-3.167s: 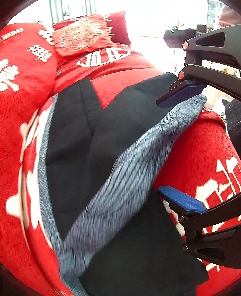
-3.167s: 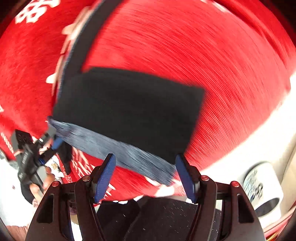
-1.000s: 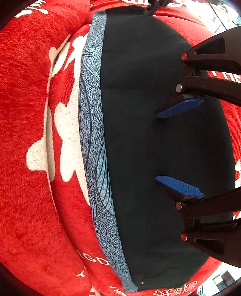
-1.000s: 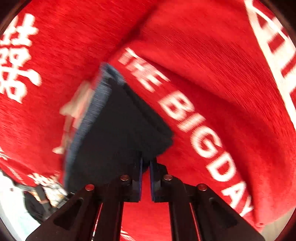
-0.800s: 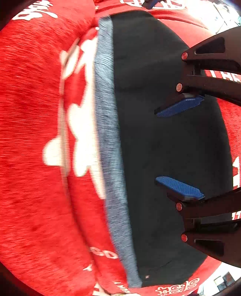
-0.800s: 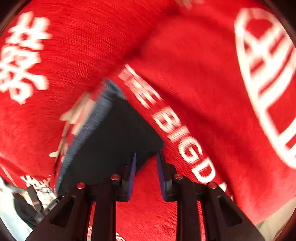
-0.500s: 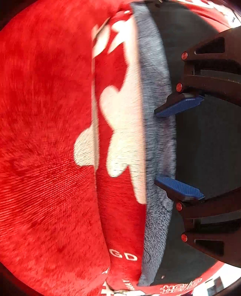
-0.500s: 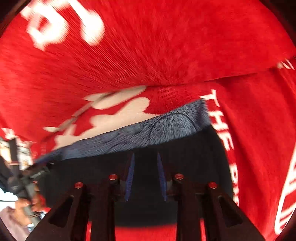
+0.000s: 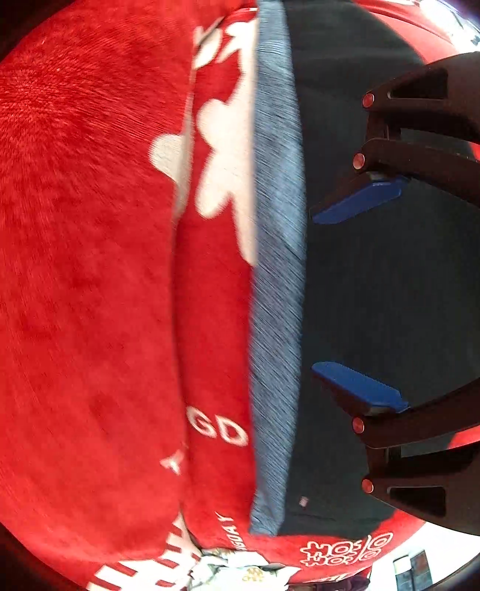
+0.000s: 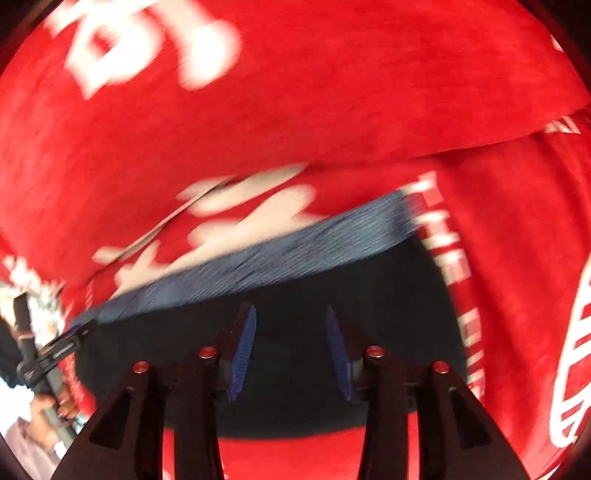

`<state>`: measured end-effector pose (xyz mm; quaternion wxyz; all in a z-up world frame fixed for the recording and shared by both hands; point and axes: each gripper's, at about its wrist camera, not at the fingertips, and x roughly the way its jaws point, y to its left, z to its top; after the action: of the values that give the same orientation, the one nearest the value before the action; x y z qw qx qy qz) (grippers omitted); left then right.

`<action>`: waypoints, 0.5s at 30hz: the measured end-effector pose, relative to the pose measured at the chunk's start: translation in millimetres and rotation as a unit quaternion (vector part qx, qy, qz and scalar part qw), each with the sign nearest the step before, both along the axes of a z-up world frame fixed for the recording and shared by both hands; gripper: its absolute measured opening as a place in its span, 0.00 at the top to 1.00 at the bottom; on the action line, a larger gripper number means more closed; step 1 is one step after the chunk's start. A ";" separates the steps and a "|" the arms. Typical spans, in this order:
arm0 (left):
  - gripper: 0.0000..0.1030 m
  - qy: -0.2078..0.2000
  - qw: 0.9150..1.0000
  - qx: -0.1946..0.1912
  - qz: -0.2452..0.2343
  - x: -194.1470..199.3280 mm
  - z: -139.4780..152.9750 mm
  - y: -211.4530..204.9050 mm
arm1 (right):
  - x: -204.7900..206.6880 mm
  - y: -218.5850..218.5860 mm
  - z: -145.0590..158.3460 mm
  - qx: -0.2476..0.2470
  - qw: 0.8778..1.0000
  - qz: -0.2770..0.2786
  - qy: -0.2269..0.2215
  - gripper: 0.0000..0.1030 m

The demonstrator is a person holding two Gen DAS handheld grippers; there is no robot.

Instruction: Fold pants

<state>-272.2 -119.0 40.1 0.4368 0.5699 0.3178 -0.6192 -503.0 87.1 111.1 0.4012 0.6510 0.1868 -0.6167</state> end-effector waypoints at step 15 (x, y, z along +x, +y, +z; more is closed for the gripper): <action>0.24 0.067 0.997 0.024 0.007 201.1 7.4 -6.9 | 311.0 -154.5 -6.1 -0.021 0.967 0.246 -0.058 0.47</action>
<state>-71.1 -125.9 47.4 0.4049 0.5350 0.3656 -0.6451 -192.0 -67.4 105.1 0.5641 0.6113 0.3046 -0.4640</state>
